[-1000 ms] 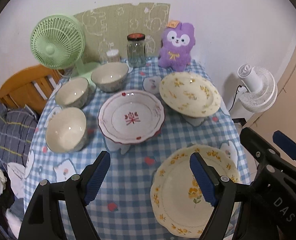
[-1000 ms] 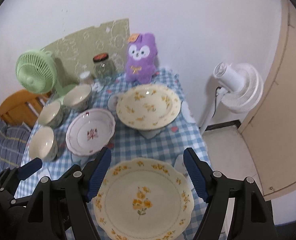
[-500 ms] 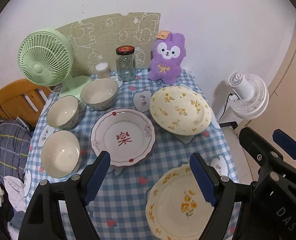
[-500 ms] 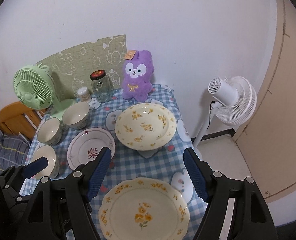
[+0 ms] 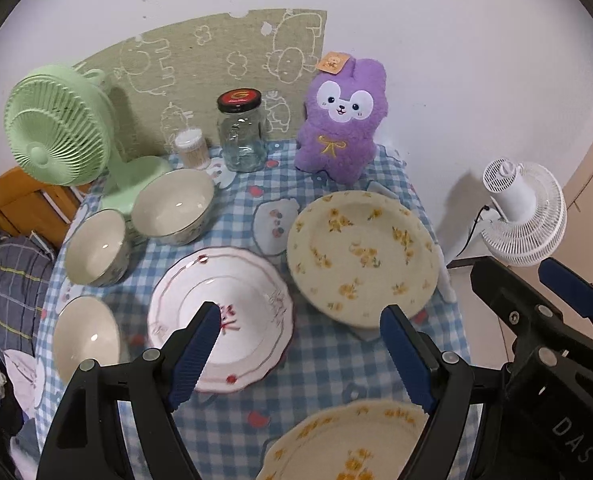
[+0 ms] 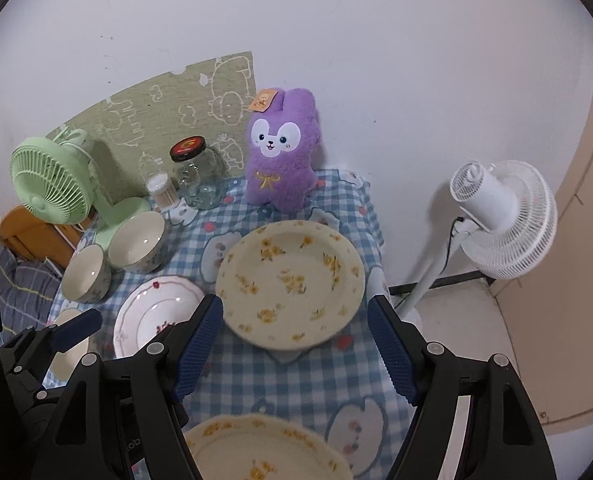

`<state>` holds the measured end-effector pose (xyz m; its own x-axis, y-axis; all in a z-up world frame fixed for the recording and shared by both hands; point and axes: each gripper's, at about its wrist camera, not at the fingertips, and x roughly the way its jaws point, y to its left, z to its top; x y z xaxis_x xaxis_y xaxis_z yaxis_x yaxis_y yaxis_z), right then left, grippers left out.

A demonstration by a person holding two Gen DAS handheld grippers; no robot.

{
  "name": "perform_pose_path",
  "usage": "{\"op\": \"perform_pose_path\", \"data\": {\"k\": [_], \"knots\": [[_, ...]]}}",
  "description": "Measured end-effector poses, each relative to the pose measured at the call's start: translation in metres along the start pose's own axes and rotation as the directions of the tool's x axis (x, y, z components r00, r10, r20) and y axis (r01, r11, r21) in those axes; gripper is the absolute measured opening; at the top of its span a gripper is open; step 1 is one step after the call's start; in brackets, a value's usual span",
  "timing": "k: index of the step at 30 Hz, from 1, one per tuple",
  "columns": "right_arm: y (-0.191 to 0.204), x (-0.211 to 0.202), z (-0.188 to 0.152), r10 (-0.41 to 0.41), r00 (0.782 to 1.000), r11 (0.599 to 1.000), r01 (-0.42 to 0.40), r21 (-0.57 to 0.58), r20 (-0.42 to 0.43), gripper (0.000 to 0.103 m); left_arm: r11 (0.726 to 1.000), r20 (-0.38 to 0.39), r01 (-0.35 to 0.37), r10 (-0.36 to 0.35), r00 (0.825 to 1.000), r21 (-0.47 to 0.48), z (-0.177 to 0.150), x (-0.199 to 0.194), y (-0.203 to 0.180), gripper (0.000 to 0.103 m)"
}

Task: Organize plates and bowls
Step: 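Carry the held plate with the right tool toward the smaller yellow-flowered plate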

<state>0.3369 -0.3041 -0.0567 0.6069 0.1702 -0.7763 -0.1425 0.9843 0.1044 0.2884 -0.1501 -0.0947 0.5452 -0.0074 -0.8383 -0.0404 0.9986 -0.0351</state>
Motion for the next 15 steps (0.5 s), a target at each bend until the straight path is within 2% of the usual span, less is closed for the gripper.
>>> {"op": "perform_pose_path", "data": {"k": [5, 15], "knots": [[-0.014, 0.024, 0.016, 0.007, 1.000, 1.000, -0.007, 0.005, 0.004, 0.078, 1.000, 0.003, -0.009, 0.009, 1.000, -0.009, 0.020, 0.024, -0.009, 0.084], [-0.033, 0.083, 0.033, 0.021, 0.999, 0.999, -0.020, 0.034, -0.048, 0.078, 0.999, 0.010, -0.027, 0.027, 1.000, 0.022, 0.045, 0.073, -0.025, 0.083]]}}
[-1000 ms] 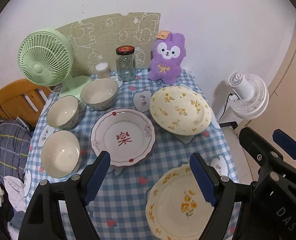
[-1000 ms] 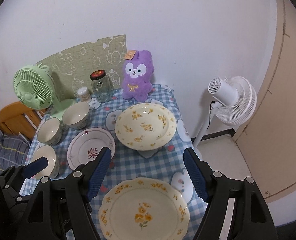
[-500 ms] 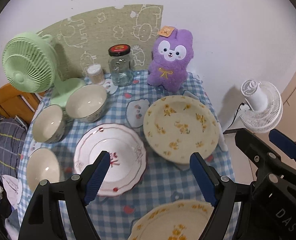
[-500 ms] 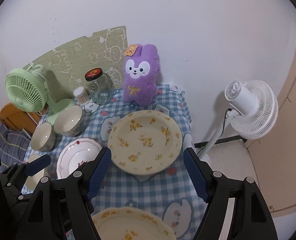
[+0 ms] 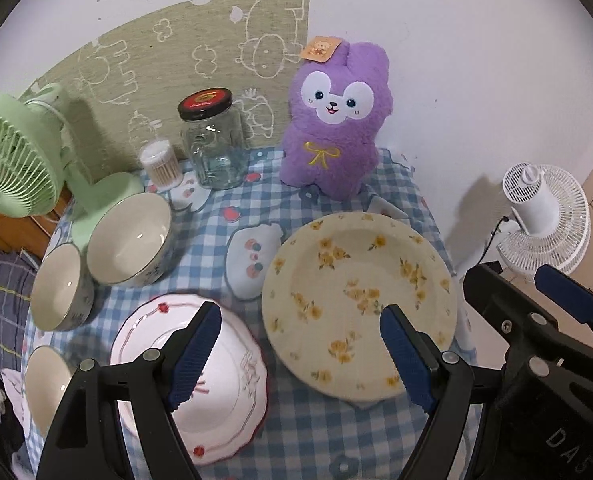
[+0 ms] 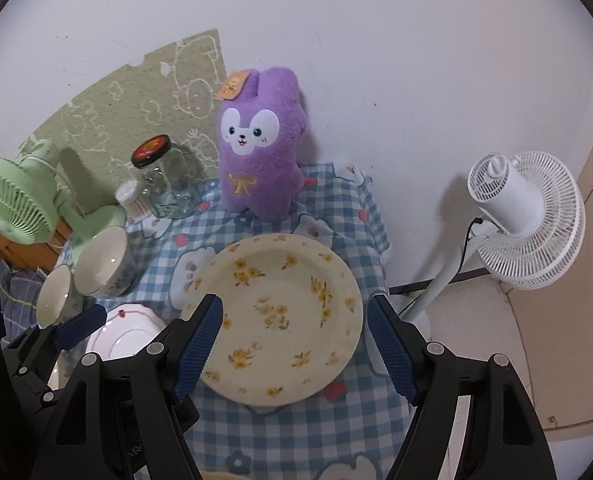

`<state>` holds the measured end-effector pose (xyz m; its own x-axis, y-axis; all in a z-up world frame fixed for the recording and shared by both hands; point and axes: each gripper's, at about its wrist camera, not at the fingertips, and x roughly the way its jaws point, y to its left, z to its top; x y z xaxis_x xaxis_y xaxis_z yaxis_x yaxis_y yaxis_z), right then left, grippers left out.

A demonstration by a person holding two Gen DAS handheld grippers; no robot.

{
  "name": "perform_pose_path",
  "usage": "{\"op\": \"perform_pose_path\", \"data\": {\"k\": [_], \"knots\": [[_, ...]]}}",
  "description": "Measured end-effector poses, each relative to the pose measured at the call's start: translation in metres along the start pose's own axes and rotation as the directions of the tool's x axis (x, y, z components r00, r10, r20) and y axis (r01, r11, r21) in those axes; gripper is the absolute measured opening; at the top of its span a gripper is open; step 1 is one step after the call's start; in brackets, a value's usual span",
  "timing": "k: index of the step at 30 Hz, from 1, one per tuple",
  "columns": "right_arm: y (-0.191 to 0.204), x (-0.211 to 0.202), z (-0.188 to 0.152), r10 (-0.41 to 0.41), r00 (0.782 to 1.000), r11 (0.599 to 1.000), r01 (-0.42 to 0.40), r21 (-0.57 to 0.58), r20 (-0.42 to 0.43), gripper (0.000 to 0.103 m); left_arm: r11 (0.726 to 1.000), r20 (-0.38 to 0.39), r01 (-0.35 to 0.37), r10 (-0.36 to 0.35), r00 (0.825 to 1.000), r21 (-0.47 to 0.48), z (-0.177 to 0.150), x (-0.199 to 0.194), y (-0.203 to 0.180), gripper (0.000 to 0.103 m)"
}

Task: Organize plates and bowls
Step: 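Carry the held plate with the right tool toward the smaller yellow-flowered plate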

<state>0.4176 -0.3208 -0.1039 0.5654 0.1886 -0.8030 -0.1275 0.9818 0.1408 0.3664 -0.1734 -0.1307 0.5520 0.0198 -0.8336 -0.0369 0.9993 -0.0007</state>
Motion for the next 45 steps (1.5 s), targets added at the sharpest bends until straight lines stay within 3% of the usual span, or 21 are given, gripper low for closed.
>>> {"op": "perform_pose_path", "data": {"k": [8, 22, 27, 42, 45], "knots": [[-0.012, 0.034, 0.008, -0.002, 1.000, 1.000, 0.002, 0.000, -0.003, 0.078, 1.000, 0.006, -0.009, 0.009, 1.000, 0.025, 0.011, 0.032, -0.008, 0.083], [-0.025, 0.089, 0.001, -0.006, 0.999, 1.000, 0.007, 0.007, -0.054, 0.078, 1.000, -0.061, 0.003, -0.003, 0.998, 0.000, 0.009, 0.090, -0.010, 0.083], [-0.027, 0.104, -0.002, -0.006, 0.997, 1.000, 0.007, 0.004, -0.074, 0.078, 0.999, -0.073, -0.038, 0.040, 0.997, 0.023, 0.007, 0.105, -0.008, 0.077], [-0.038, 0.133, -0.009, -0.052, 0.991, 0.999, 0.053, 0.011, -0.120, 0.077, 1.000, -0.144, -0.021, 0.023, 0.989, 0.015, 0.004, 0.142, -0.001, 0.062], [-0.042, 0.138, -0.011, -0.061, 0.989, 0.998, 0.064, 0.017, -0.132, 0.069, 0.999, -0.137, -0.021, 0.025, 0.990, 0.034, 0.003, 0.142, -0.002, 0.062]]}}
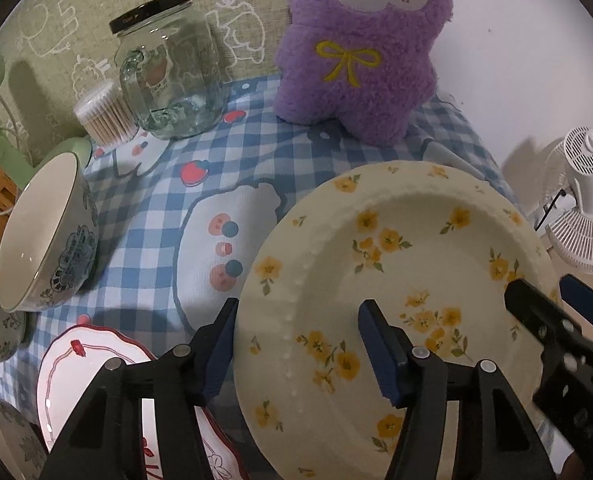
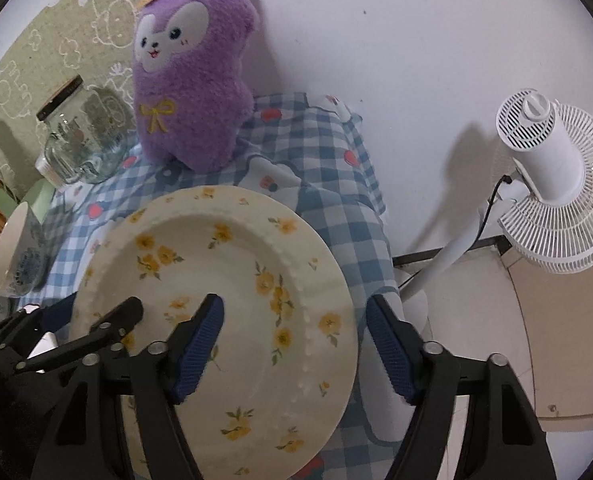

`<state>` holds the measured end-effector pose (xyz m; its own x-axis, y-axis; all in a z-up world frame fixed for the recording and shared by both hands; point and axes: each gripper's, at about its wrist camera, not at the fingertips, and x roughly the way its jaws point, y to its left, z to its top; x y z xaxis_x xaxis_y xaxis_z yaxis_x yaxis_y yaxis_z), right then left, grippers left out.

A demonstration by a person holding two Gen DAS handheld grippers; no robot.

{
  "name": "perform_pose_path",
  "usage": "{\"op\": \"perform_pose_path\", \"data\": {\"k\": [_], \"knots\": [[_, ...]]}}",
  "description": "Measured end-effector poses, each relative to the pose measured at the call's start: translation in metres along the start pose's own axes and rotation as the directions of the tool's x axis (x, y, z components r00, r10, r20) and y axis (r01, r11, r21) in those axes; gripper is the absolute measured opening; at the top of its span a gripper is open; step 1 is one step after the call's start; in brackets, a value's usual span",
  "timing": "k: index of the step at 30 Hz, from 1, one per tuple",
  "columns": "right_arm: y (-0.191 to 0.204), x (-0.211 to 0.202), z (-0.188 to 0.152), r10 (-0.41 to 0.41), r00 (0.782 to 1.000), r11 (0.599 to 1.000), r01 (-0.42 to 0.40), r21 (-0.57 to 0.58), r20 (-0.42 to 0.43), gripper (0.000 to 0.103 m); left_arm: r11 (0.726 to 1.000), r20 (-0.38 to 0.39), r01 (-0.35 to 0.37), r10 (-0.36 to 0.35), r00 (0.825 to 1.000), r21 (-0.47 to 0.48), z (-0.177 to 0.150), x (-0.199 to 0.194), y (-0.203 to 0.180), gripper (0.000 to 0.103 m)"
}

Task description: Organize plates and bowls

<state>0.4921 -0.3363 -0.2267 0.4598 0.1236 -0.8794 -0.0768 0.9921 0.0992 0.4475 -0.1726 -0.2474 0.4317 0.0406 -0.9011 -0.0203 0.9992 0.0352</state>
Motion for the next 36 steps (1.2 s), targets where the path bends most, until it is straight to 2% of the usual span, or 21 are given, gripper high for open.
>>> {"op": "perform_pose_path", "data": {"k": [4, 12, 25, 36], "knots": [[-0.002, 0.007, -0.002, 0.006, 1.000, 1.000, -0.005, 0.021, -0.031, 0.060, 1.000, -0.001, 0.006, -0.006, 1.000, 0.012, 0.000, 0.000, 0.001, 0.062], [-0.006, 0.012, -0.005, -0.022, 0.998, 0.999, 0.025, 0.046, -0.060, 0.049, 0.999, -0.011, 0.028, -0.028, 1.000, 0.027, 0.000, -0.002, 0.007, 0.053], [-0.005, 0.014, -0.007, -0.029, 0.998, 0.998, 0.032, 0.049, -0.058, 0.048, 1.000, -0.027, 0.018, -0.018, 0.999, 0.016, 0.002, -0.001, 0.006, 0.054], [-0.006, 0.011, -0.005, -0.050, 0.997, 0.997, 0.053, 0.047, -0.065, 0.048, 1.000, -0.057, 0.007, -0.009, 0.998, -0.029, 0.001, -0.006, 0.008, 0.048]]}}
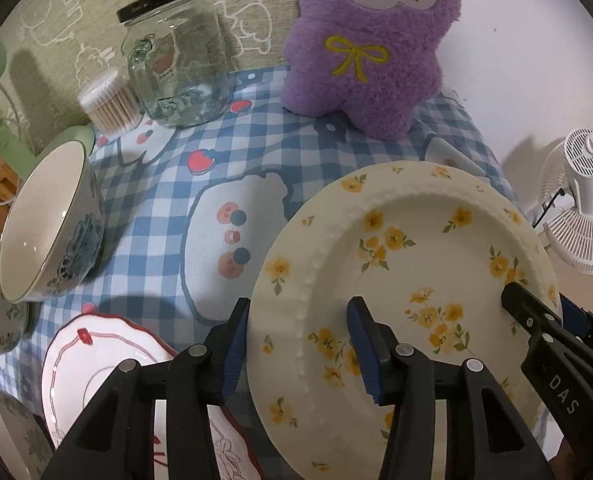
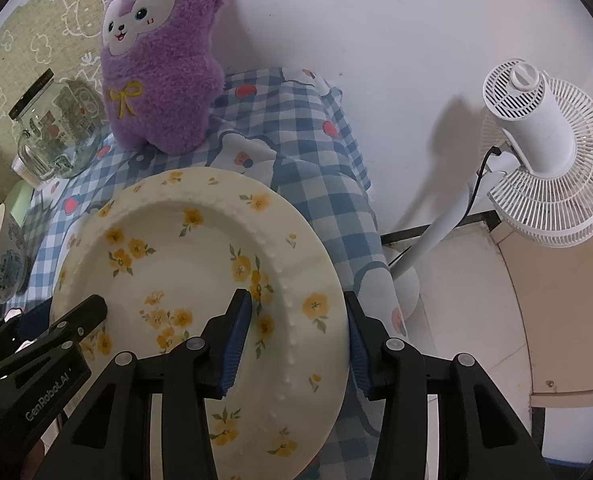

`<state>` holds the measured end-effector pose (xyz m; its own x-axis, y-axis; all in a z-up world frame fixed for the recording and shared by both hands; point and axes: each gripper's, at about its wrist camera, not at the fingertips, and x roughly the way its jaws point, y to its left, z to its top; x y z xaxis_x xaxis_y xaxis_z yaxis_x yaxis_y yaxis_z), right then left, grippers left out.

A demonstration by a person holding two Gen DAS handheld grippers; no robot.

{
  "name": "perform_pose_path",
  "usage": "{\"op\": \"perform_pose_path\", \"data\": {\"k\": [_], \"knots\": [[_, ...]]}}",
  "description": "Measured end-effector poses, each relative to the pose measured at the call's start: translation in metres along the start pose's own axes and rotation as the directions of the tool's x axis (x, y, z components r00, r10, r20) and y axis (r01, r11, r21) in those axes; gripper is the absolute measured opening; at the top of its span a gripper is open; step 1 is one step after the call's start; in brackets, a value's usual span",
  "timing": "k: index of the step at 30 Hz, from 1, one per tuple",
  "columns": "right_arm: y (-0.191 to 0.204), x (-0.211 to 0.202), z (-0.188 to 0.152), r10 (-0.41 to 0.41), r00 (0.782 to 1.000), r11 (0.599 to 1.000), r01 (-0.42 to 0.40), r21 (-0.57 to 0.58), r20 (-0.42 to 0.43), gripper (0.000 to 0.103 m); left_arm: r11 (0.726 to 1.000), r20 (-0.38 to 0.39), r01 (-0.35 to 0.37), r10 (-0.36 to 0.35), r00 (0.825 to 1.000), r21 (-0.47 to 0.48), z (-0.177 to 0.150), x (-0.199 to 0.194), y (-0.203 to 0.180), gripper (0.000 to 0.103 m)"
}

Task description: Organize plates and bowls

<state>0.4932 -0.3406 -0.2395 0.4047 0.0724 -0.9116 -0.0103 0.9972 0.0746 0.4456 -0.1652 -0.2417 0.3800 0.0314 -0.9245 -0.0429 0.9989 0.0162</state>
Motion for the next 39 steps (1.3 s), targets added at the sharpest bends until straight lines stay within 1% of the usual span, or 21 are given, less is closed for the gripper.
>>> {"op": "perform_pose_path", "data": {"k": [6, 14, 18, 21, 26, 29, 32, 36, 39], "knots": [[-0.002, -0.005, 0.000, -0.029, 0.999, 1.000, 0.029, -0.005, 0.015, 0.047, 1.000, 0.002, -0.006, 0.006, 1.000, 0.011, -0.002, -0.007, -0.005, 0.047], [-0.005, -0.013, -0.005, -0.040, 0.999, 0.999, 0.040, 0.000, 0.010, 0.046, 1.000, -0.021, 0.009, -0.008, 1.000, 0.005, -0.008, -0.011, -0.007, 0.046], [-0.008, -0.016, -0.009, -0.033, 0.999, 0.999, 0.033, 0.002, -0.003, 0.046, 1.000, -0.034, 0.022, -0.022, 0.999, 0.009, -0.016, -0.011, -0.009, 0.046], [-0.012, -0.015, -0.013, -0.006, 0.999, 1.000, 0.007, 0.008, -0.031, 0.046, 0.999, -0.046, 0.033, -0.033, 0.998, -0.001, -0.018, -0.008, -0.007, 0.047], [-0.017, -0.013, -0.020, 0.022, 0.998, 0.999, -0.021, 0.024, -0.059, 0.046, 0.999, -0.034, 0.026, -0.025, 0.999, 0.032, -0.020, -0.010, -0.011, 0.047], [-0.012, -0.016, -0.021, 0.000, 0.998, 1.000, 0.000, -0.007, -0.062, 0.047, 0.999, -0.035, 0.011, -0.010, 0.999, 0.039, -0.023, -0.012, -0.012, 0.047], [-0.013, -0.019, -0.022, 0.000, 0.998, 1.000, -0.001, -0.006, -0.069, 0.047, 0.997, -0.020, -0.017, 0.019, 1.000, 0.081, -0.027, -0.015, -0.017, 0.048], [-0.012, -0.022, -0.025, -0.005, 0.997, 0.999, 0.003, -0.032, -0.078, 0.047, 0.994, -0.028, -0.011, 0.014, 1.000, 0.110, -0.027, -0.015, -0.018, 0.050], [-0.009, -0.020, -0.027, -0.017, 0.995, 0.998, 0.010, -0.069, -0.095, 0.051, 0.988, -0.018, -0.023, 0.026, 1.000, 0.150, -0.029, -0.015, -0.021, 0.051]]}}
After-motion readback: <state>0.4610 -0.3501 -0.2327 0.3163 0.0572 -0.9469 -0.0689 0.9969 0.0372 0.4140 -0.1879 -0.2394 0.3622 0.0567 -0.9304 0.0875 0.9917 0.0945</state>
